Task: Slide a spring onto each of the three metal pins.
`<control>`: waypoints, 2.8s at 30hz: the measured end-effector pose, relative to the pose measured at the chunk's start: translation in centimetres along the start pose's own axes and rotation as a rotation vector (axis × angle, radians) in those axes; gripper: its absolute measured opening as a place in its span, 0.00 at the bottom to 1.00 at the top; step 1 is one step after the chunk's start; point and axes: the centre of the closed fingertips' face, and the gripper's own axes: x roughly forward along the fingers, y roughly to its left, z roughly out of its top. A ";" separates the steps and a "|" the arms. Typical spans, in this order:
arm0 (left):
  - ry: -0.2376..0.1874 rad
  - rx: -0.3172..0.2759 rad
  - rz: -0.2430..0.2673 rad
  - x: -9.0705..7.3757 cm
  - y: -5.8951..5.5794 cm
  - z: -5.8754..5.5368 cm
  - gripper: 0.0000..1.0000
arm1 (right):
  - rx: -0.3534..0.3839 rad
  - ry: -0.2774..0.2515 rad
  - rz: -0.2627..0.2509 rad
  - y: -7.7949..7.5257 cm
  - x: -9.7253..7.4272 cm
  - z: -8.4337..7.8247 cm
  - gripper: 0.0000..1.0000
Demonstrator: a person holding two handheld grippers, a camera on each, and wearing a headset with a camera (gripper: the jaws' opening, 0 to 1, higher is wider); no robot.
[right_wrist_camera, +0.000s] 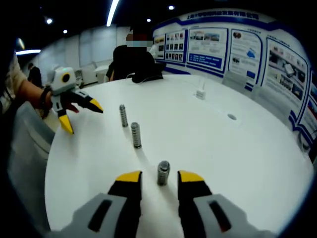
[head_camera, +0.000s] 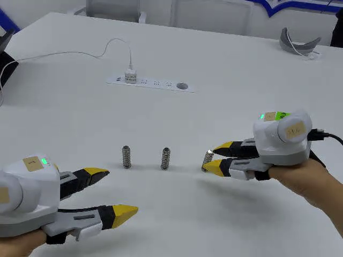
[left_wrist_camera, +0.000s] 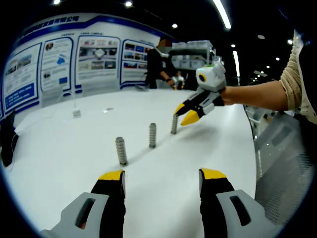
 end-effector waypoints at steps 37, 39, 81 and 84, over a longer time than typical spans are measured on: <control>-0.005 -0.007 0.043 -0.5 1.6 0.0 0.65 | -0.024 -0.014 0.001 2.3 -3.3 -1.2 0.44; -0.005 -0.007 0.043 -0.5 1.6 0.0 0.65 | -0.024 -0.016 -0.002 2.4 -3.5 -1.3 0.44; -0.008 -0.017 0.058 -1.1 1.9 -0.4 0.66 | -0.007 -0.064 -0.048 3.3 -4.8 -1.8 0.51; -0.007 -0.019 0.060 -1.2 1.8 -0.5 0.66 | -0.006 -0.066 -0.049 3.3 -4.8 -1.9 0.52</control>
